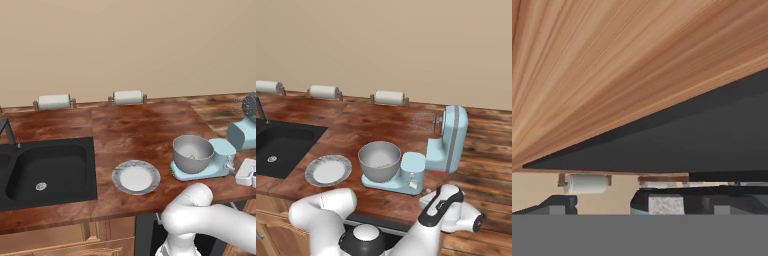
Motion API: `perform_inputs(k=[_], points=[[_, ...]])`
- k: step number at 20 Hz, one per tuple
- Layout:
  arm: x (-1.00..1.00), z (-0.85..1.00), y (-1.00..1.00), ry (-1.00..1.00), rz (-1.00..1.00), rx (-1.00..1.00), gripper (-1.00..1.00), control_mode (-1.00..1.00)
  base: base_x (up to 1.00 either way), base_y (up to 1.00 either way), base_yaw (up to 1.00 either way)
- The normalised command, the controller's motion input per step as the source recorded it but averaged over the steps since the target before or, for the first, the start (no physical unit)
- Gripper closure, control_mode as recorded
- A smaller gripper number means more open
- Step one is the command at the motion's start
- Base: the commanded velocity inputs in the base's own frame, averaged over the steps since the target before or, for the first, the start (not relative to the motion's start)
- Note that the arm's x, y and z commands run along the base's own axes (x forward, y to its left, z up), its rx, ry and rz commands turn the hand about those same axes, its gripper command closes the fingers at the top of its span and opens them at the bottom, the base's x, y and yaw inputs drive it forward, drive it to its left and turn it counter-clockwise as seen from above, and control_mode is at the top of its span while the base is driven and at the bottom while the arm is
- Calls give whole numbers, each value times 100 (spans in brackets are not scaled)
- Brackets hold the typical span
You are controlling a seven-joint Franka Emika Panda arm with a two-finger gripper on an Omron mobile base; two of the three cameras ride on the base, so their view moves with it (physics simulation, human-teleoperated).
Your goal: Add butter and sugar cubes to the stand mixer bowl and then turn on the stand mixer to begin making frosting.
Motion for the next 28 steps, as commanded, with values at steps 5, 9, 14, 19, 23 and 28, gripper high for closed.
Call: perform_inputs(k=[5, 9, 14, 19, 23, 28], points=[[0, -32, 19, 0, 8, 0, 100, -100, 0, 0, 0], [0, -30, 13, 0, 8, 0, 100, -100, 0, 0, 0], [0, -28, 8, -5, 7, 0, 100, -100, 0, 0, 0], [-3, -22, 2, -5, 5, 0, 100, -100, 0, 0, 0], [-31, -11, 0, -4, 0, 0, 100, -100, 0, 0, 0], [-52, 0, -7, -4, 0, 0, 100, -100, 0, 0, 0]])
